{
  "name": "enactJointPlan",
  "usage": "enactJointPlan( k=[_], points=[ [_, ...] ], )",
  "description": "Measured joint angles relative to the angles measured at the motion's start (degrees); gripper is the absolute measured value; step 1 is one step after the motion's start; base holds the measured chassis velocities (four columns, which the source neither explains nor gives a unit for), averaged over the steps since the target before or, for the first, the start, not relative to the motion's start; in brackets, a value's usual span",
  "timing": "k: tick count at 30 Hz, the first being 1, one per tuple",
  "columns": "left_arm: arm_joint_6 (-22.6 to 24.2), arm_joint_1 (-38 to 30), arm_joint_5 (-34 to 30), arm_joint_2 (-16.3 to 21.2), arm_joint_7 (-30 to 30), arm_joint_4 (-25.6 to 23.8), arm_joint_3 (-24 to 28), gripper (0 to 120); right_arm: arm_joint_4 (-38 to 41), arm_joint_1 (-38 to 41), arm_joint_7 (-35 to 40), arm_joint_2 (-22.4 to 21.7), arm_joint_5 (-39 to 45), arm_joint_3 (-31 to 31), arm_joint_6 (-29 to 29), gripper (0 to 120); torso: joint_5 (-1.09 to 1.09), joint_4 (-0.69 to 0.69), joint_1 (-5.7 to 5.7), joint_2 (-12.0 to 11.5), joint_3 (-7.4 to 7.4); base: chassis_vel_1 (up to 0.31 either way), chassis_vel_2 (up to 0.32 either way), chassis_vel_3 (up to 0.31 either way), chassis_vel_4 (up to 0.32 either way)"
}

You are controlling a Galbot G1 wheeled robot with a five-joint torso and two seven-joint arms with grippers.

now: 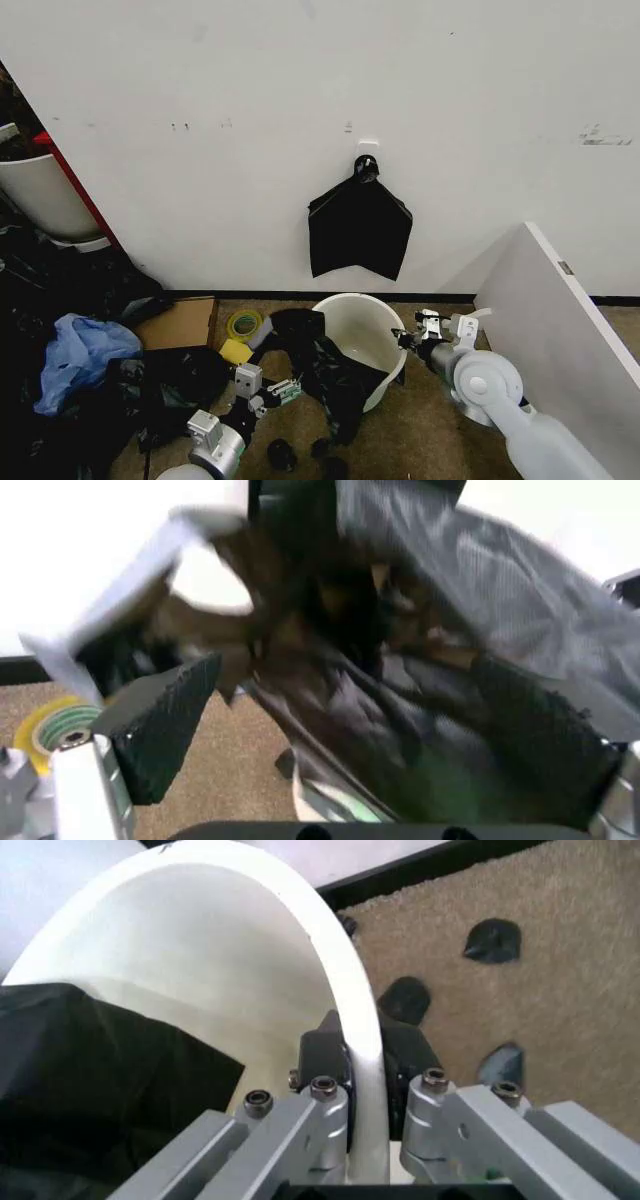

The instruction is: Place the garbage bag over the trash bin.

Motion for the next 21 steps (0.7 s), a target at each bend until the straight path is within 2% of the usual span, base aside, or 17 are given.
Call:
enactJointPlan(
  k=[3,13,21],
  points=[
    [-0.01,0.32,0.03,0.11,0.00,-0.47,-0.25,99,1.36,-0.78,4.15,2.45,1.23,-0.64,2.10,2,0.01,0.01,0.00,0.00,0.00,0.000,0.000,0.000,0.000],
    [0.52,1.38,-0.97,0.87,-0.69,-1.69,-1.28,99,0.30,-4.23,5.76,7.03,-2.57,-2.01,5.92,2,0.01,0.00,0.00,0.00,0.00,0.000,0.000,0.000,0.000],
    [5.84,1.40,-4.28,0.63,-6.09,-4.84,-1.34,99,-2.62,-4.40,5.35,8.92,-4.18,-2.52,6.61,2,0.01,0.01,0.00,0.00,0.00,0.000,0.000,0.000,0.000]
  ],
)
